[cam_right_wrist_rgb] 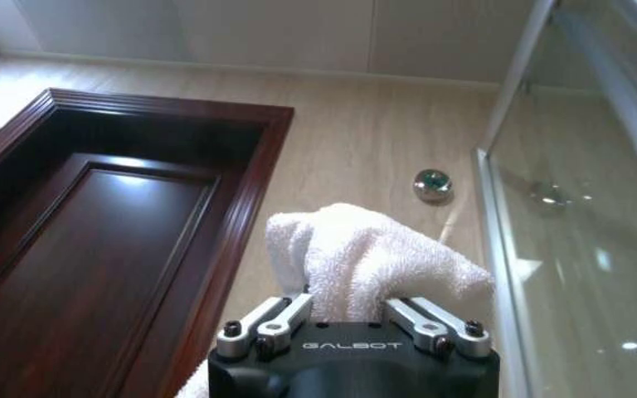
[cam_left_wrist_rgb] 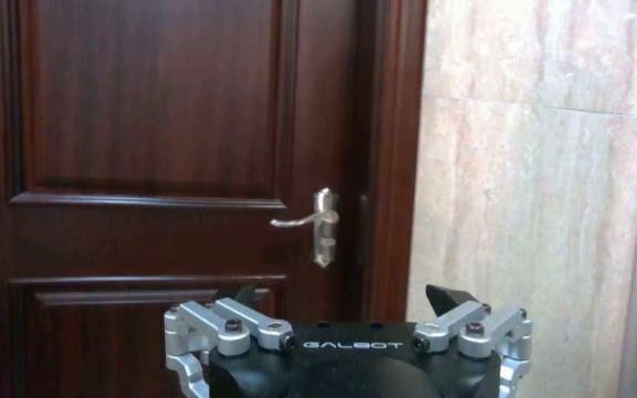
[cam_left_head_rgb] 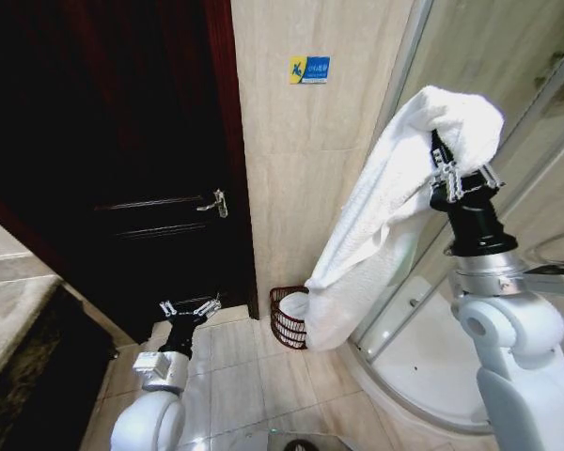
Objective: Discard the used towel into the hamper.
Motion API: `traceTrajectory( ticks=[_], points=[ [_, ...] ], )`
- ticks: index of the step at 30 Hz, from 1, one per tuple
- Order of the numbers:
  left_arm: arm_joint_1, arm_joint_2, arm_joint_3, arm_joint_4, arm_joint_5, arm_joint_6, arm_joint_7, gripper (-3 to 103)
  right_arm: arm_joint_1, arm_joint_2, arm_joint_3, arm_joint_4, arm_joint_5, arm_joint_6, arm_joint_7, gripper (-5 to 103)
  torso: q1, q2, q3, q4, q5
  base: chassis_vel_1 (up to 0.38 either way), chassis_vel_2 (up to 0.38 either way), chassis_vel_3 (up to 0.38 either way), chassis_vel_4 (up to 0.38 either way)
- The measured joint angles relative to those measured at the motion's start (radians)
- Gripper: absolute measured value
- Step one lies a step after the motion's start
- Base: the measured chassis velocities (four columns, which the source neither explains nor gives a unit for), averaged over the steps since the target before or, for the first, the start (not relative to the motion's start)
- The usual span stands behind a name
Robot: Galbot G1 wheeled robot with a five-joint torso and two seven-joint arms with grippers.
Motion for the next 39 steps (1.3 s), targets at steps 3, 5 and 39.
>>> traceTrajectory(
  ticks=[3, 5, 39],
  points=[
    [0.000, 0.000, 0.000, 0.000, 0.000, 0.000, 0.000, 100, 0.000, 0.000, 0.000, -0.002, -0.001, 0.000, 0.000, 13, 0.000, 0.000, 0.000, 0.0000, -0.0001, 0.161, 0.164, -0.174, -0.177],
    [0.000, 0.000, 0.000, 0.000, 0.000, 0.000, 0.000, 100, 0.000, -0.001, 0.000, -0.007, -0.002, 0.002, -0.001, 13, 0.000, 0.000, 0.000, 0.0001, -0.0004, 0.174, 0.170, -0.167, -0.145],
    [0.000, 0.000, 0.000, 0.000, 0.000, 0.000, 0.000, 100, 0.386, -0.019, -0.223, -0.366, -0.012, 0.113, -0.037, 13, 0.000, 0.000, 0.000, -0.0001, -0.0001, 0.005, 0.008, -0.002, -0.009]
  ],
)
